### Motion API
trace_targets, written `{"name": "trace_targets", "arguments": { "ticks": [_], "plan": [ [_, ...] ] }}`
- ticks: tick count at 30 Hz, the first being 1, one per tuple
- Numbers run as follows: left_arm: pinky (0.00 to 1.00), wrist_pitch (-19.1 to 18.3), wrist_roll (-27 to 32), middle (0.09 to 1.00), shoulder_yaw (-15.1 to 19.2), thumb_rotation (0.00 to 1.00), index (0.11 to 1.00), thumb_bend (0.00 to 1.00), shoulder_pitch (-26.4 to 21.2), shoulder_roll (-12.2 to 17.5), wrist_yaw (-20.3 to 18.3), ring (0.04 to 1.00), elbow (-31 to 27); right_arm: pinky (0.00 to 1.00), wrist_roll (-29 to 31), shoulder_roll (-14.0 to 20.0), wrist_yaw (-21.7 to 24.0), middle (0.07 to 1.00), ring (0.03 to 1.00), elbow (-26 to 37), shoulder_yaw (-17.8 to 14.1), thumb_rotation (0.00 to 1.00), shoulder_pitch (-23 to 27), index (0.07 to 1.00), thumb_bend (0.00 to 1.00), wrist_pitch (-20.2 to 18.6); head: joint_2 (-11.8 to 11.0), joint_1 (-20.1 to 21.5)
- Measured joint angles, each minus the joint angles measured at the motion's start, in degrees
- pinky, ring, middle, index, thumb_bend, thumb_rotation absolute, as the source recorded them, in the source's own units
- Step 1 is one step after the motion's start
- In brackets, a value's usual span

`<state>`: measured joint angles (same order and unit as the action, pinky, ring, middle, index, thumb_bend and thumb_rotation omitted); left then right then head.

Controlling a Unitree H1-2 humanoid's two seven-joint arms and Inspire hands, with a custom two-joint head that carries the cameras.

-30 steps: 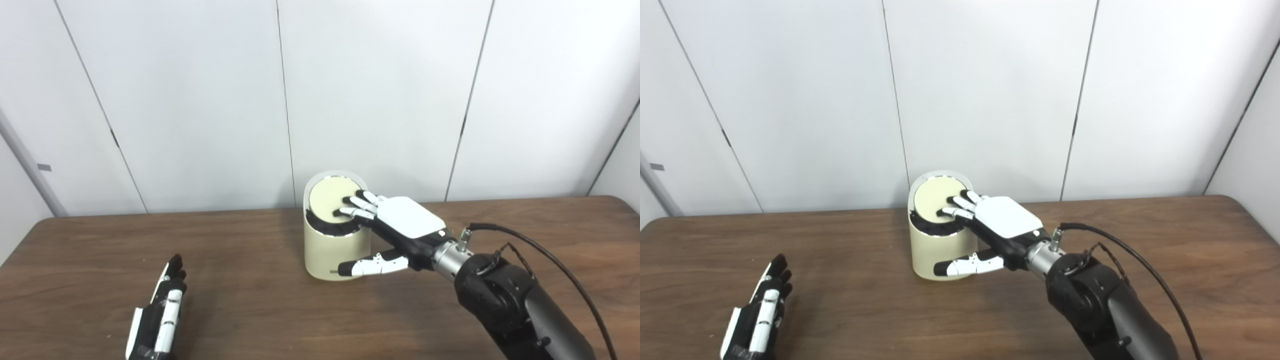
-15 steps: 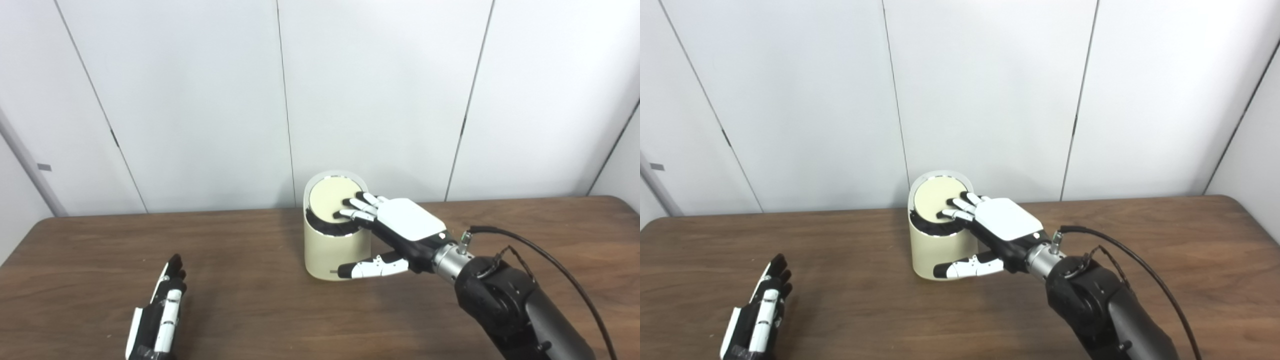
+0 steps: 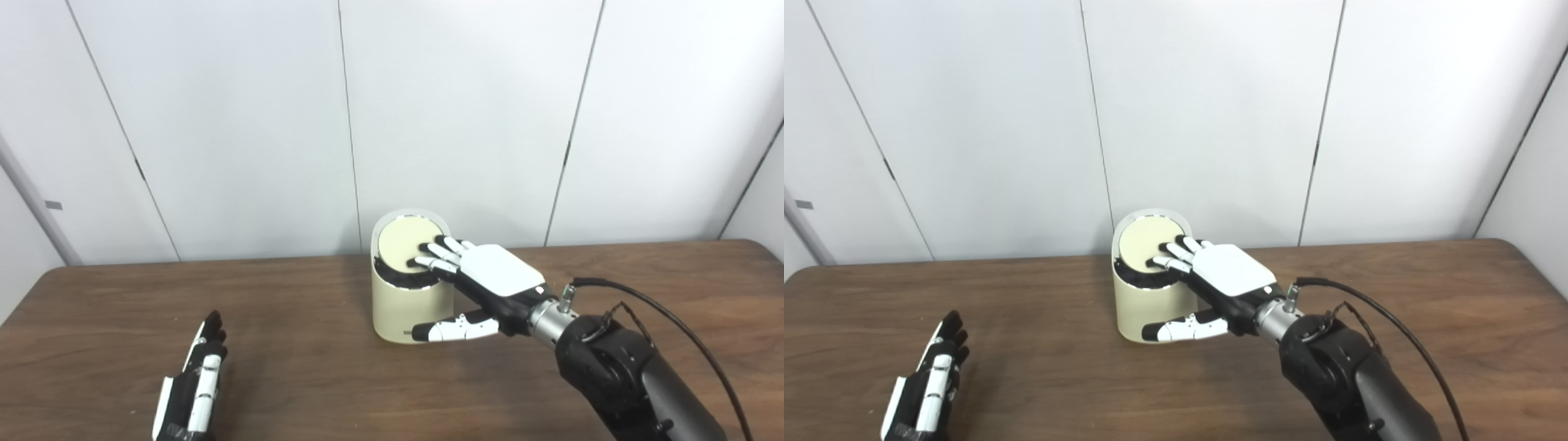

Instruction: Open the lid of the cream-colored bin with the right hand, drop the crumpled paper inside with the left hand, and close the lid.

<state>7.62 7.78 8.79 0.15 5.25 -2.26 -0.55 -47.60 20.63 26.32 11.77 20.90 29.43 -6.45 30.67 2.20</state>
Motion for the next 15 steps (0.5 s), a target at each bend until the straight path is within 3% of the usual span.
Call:
{"name": "trace_targets", "arguments": {
  "ticks": [15],
  "plan": [
    [1.00, -0.02, 0.08, 0.998, -0.02, 0.81, 0.989, 0.46, -0.04, -0.10, -0.06, 1.000, 0.00, 1.00, 2.41, -1.34, -0.01, 1.000, 1.000, 3.62, -5.75, 1.00, 0.19, 0.960, 0.59, -0.75, -0.35, -0.09]
  ]
}}
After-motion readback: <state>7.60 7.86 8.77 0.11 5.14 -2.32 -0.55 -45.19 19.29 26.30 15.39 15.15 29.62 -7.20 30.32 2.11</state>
